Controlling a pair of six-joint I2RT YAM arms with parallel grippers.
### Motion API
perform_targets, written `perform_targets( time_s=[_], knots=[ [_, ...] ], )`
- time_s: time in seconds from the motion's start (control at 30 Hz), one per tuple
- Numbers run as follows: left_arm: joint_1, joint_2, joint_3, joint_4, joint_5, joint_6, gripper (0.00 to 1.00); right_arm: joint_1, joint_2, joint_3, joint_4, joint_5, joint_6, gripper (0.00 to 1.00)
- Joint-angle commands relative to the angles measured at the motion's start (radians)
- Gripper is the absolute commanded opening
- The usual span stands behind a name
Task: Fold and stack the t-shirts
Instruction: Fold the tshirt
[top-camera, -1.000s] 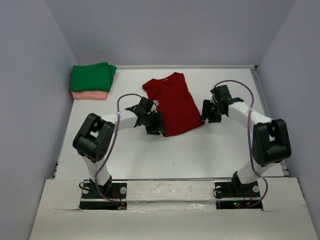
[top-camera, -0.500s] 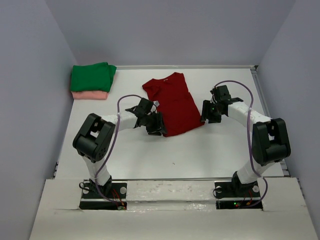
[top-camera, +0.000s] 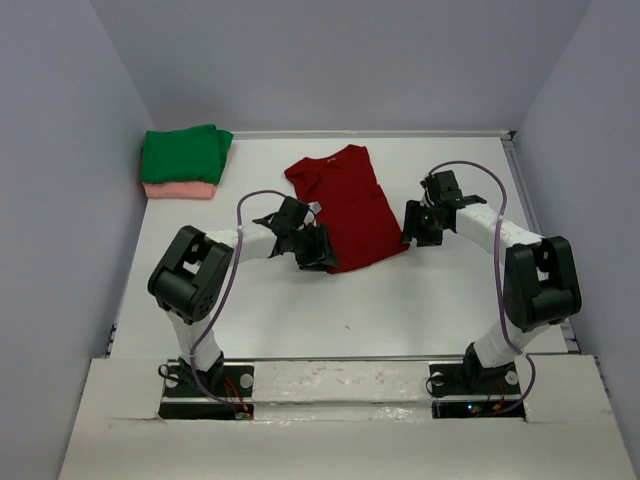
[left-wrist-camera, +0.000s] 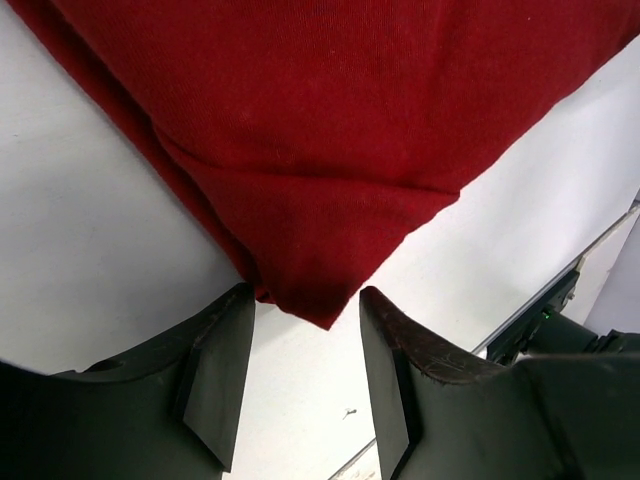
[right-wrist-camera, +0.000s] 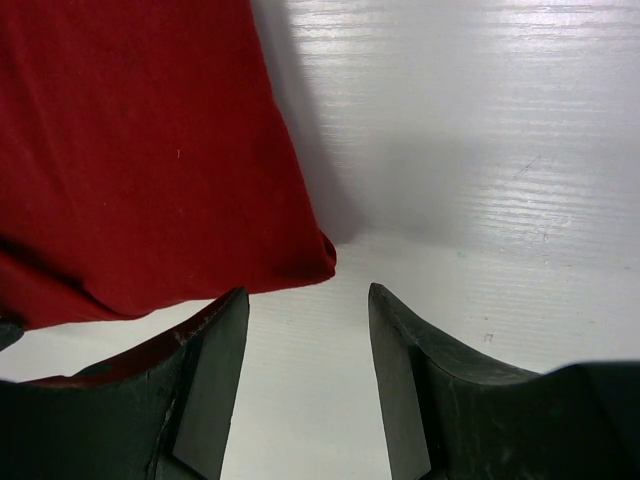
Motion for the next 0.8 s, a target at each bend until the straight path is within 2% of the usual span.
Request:
perform_targets(
  time_s=[0.0, 0.3, 0.37, 0.47, 0.57, 0.63, 0.77],
  knots=[
    [-0.011, 0.003, -0.020, 0.049, 0.045, -0.017, 0.55, -0.006, -0.010, 0.009, 0.022, 0.009, 0.005, 0.57],
    [-0.013, 0.007, -0.034, 0.056, 0.045, -0.009, 0.49, -0.006, 0.024, 0.000, 0.022, 0.021, 0.011, 0.57],
    [-0.011, 0.008, -0.035, 0.059, 0.045, -0.008, 0.44, -0.006, 0.032, -0.002, 0.022, 0.027, 0.011, 0.57],
    [-0.013, 0.010, -0.038, 0.063, 0.046, -0.005, 0.29, -0.006, 0.032, -0.005, 0.022, 0.037, 0.015, 0.57],
    [-0.011, 0.013, -0.041, 0.066, 0.048, -0.003, 0.08, -0.006, 0.032, -0.009, 0.024, 0.035, 0.013, 0.57],
    [-0.011, 0.014, -0.043, 0.067, 0.048, -0.002, 0.01, -0.006, 0.033, -0.011, 0.024, 0.030, 0.015, 0.57],
    [-0.013, 0.016, -0.043, 0.067, 0.049, 0.000, 0.00, -0.006, 0.044, -0.013, 0.032, 0.033, 0.011, 0.57]
  ],
)
